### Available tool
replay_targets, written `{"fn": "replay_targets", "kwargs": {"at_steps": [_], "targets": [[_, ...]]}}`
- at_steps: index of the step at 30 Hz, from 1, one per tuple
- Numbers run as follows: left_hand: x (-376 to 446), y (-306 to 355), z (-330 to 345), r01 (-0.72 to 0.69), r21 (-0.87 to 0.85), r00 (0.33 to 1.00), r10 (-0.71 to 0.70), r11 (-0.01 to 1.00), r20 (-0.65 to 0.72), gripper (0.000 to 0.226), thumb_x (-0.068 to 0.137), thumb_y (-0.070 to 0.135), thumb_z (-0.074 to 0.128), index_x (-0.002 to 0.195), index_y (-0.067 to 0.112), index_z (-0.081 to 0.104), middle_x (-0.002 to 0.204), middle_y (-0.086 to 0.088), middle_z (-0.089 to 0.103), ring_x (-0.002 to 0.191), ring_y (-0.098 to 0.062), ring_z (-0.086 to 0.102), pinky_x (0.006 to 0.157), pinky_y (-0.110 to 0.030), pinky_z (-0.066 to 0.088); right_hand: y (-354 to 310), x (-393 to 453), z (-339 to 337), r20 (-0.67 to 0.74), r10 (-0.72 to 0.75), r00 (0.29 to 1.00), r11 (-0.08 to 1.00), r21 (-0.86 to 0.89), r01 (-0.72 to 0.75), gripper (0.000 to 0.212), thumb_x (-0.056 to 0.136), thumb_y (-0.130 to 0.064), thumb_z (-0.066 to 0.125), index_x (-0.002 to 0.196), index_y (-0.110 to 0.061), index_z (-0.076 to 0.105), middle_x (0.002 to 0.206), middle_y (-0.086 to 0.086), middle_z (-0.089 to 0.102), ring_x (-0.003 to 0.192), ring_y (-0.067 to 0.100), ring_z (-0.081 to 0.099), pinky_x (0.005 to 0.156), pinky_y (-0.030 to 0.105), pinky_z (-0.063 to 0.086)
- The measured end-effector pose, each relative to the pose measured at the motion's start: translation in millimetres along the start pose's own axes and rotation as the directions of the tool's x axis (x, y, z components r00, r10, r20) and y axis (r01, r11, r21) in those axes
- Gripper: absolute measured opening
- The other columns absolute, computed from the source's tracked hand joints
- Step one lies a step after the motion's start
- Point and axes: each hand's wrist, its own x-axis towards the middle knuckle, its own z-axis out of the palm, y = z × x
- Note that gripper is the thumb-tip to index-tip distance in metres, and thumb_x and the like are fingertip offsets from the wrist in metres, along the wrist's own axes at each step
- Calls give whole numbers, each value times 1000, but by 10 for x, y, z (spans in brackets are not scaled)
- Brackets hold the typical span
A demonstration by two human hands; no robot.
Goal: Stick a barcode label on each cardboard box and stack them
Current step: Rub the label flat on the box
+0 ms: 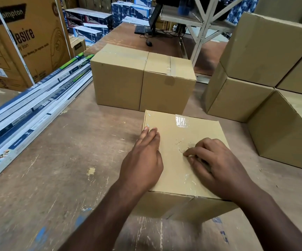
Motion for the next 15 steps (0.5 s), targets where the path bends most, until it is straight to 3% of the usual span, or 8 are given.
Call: {"fn": "replay_targets", "kwargs": {"at_steps": [5, 11, 15], "targets": [[7, 0, 12, -1, 3, 1000, 1, 1000, 1, 56, 103, 12, 34, 158, 23, 32, 168, 18, 18, 154, 2, 0, 122, -30, 27, -46, 206, 76, -9, -40, 999, 999, -10, 40, 21, 104, -36, 53, 114, -34, 72, 101, -13, 55, 93, 15, 50, 77, 35, 44], [-7, -4, 1, 2, -13, 1000, -2, 1000, -15, 55, 103, 12, 35, 157, 23, 35, 167, 19, 19, 154, 3, 1, 121, -29, 29, -62, 331, 121, -1, -72, 997, 997, -27, 72, 13, 102, -25, 62, 108, -29, 73, 100, -10, 59, 92, 19, 51, 75, 41, 48], [3, 1, 8, -2, -20, 1000, 1, 1000, -13, 55, 103, 12, 35, 157, 22, 35, 167, 19, 19, 154, 3, 0, 121, -30, 29, -24, 236, 39, 19, -100, 995, 994, -37, 101, 14, 102, -24, 61, 106, -30, 72, 102, -12, 59, 94, 17, 51, 74, 36, 47]]}}
